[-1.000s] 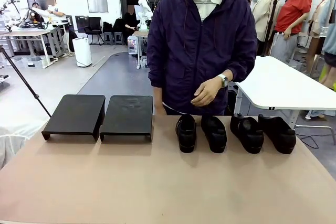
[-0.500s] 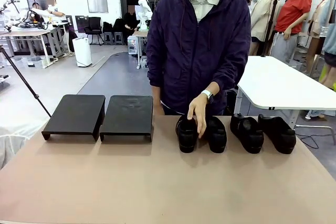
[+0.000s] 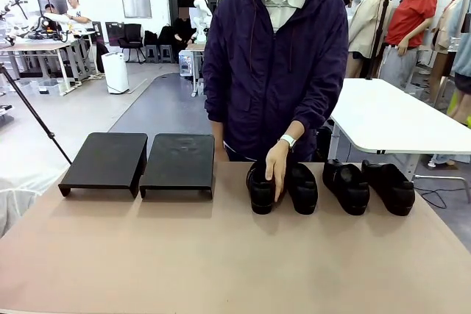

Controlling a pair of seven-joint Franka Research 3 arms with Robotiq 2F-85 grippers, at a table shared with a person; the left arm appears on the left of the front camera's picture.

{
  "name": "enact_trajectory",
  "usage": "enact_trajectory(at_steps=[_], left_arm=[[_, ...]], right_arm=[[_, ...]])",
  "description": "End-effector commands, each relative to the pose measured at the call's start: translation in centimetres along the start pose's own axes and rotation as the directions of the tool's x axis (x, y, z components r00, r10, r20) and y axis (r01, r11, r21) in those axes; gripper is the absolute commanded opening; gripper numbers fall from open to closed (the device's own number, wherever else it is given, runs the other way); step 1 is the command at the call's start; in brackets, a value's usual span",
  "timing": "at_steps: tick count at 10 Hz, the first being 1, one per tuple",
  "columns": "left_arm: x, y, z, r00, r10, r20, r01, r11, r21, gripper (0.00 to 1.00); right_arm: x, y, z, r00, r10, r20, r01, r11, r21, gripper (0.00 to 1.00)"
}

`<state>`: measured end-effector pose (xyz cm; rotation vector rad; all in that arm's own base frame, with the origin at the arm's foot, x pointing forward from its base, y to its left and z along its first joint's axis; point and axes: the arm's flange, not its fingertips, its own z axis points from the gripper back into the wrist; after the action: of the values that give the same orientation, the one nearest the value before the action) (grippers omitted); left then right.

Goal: Organize the shoes by placing them on the stand.
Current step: Pick up one Shoe and place it in the middle of the table.

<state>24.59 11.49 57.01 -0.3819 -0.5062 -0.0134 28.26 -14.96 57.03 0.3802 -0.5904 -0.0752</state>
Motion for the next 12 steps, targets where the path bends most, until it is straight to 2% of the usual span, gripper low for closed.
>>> enact_trajectory(at_steps=[1,4,6,8,9,12], left_arm=[[-0.1,0.2,0.1,1.000,-0.008,0.003,0.008,1.000,-0.004,1.00],[-0.1,0.2,0.1,1.000,-0.008,0.003,0.008,1.000,-0.004,1.00],[-0.1,0.2,0.1,1.000,-0.008,0.003,0.008,1.000,-0.004,1.00],[-0.1,0.2,0.1,1.000,-0.008,0.003,0.008,1.000,-0.004,1.00],[-0.1,0.2,0.1,1.000,-0.008,0.003,0.008,1.000,-0.004,1.00],[-0.1,0.2,0.1,1.000,-0.008,0.003,0.008,1.000,-0.004,1.00]], right_arm=[[4.9,3.4,-3.0,0.996,0.069,-0.062,-0.073,0.995,-0.065,1.00],[8.2,10.7,-10.3,0.968,0.177,-0.177,-0.216,0.949,-0.229,1.00],[8.5,12.9,-14.8,0.961,0.182,-0.208,-0.243,0.914,-0.325,1.00],[7.7,13.2,-14.4,0.956,0.218,-0.198,-0.262,0.935,-0.239,1.00],[7.7,13.4,-15.6,0.951,0.227,-0.210,-0.279,0.924,-0.262,1.00],[9.8,12.7,-22.4,0.947,0.219,-0.235,-0.274,0.932,-0.237,1.00]])
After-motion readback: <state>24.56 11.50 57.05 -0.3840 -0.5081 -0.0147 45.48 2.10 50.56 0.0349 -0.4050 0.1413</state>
